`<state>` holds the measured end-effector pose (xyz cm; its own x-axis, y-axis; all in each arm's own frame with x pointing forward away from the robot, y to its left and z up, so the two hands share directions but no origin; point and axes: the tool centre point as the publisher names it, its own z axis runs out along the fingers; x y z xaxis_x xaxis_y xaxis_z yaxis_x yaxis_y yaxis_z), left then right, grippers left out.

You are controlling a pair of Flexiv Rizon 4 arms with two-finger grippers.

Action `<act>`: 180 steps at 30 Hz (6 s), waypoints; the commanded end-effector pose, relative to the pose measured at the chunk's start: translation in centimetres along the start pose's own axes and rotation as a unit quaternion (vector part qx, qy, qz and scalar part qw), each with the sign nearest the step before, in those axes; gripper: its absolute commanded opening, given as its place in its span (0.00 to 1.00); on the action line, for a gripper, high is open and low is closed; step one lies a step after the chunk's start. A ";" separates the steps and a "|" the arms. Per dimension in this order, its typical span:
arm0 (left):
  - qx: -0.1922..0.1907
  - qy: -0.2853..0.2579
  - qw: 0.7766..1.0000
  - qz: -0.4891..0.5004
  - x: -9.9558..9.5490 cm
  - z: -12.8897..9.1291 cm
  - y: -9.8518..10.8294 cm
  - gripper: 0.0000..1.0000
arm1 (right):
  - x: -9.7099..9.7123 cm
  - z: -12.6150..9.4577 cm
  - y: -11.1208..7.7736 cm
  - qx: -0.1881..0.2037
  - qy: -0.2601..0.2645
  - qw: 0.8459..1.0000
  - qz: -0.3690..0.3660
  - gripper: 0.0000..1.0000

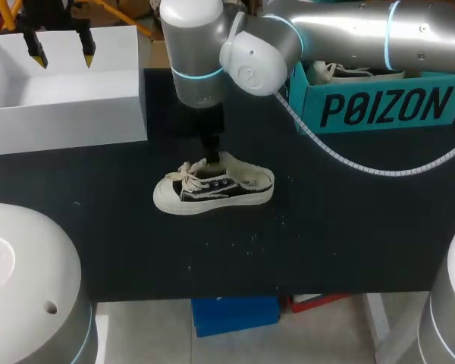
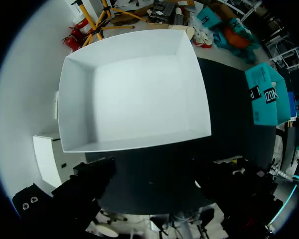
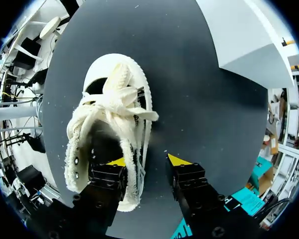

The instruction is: Take the shoe out of the shoebox, open the shoe tongue, remove and reinsert the insole, then place the shoe into the shoebox

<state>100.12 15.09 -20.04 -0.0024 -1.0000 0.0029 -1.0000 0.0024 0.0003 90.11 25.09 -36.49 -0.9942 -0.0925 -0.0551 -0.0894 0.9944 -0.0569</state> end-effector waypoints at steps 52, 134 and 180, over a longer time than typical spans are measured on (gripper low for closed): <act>-0.001 -0.001 1.000 -0.001 0.0 0.0 0.0 1.00 | 2.4 -9.9 -3.8 -0.372 -0.025 0.927 -0.024 1.00; -0.001 -0.001 1.000 -0.001 0.0 0.0 0.0 1.00 | 5.3 8.1 -6.4 -0.498 0.048 0.866 -0.001 1.00; 0.081 0.059 0.906 0.412 10.4 -0.9 5.9 1.00 | 5.6 8.6 -6.2 -0.501 0.055 0.864 0.003 0.00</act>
<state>94.20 4.00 -18.79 -0.6249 -0.7789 -0.0524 -0.7703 0.6261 -0.1209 85.67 17.58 -44.40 -0.9896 -0.1366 0.0441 -0.0380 0.5453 0.8374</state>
